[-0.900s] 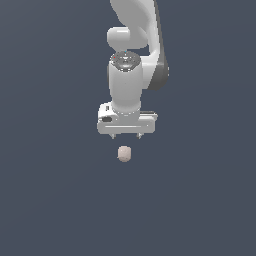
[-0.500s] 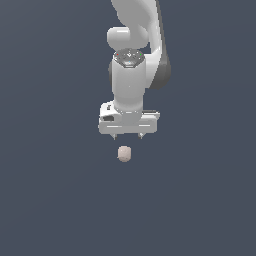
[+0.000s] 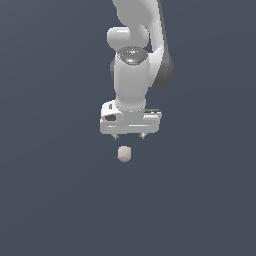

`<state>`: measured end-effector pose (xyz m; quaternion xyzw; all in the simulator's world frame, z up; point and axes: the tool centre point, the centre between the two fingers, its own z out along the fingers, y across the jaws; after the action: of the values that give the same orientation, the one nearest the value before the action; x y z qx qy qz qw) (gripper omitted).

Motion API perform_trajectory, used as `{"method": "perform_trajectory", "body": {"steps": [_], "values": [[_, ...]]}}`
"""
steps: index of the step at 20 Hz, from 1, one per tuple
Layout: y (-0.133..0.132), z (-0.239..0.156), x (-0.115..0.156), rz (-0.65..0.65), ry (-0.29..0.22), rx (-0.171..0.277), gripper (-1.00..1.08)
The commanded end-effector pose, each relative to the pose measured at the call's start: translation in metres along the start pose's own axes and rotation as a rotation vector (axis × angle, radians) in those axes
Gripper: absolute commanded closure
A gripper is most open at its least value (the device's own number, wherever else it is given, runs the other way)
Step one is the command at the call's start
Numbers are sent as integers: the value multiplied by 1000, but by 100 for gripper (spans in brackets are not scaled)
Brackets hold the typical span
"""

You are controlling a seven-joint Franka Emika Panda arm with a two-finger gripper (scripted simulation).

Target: Pick up the object and move it to a goal position.

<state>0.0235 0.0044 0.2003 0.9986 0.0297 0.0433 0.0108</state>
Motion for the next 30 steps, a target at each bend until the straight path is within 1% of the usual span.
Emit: {"method": "perform_trajectory", "body": {"steps": [1, 6, 12, 15, 19, 25, 30], "values": [[0, 4, -1, 5, -3, 1, -92], [4, 28, -5, 45, -22, 7, -92], [11, 77, -18, 128, -61, 15, -92], [14, 95, -23, 160, -76, 16, -92], [16, 108, -28, 182, -87, 16, -92], [16, 111, -28, 181, -88, 16, -92], [16, 132, -31, 183, -88, 16, -92]]}}
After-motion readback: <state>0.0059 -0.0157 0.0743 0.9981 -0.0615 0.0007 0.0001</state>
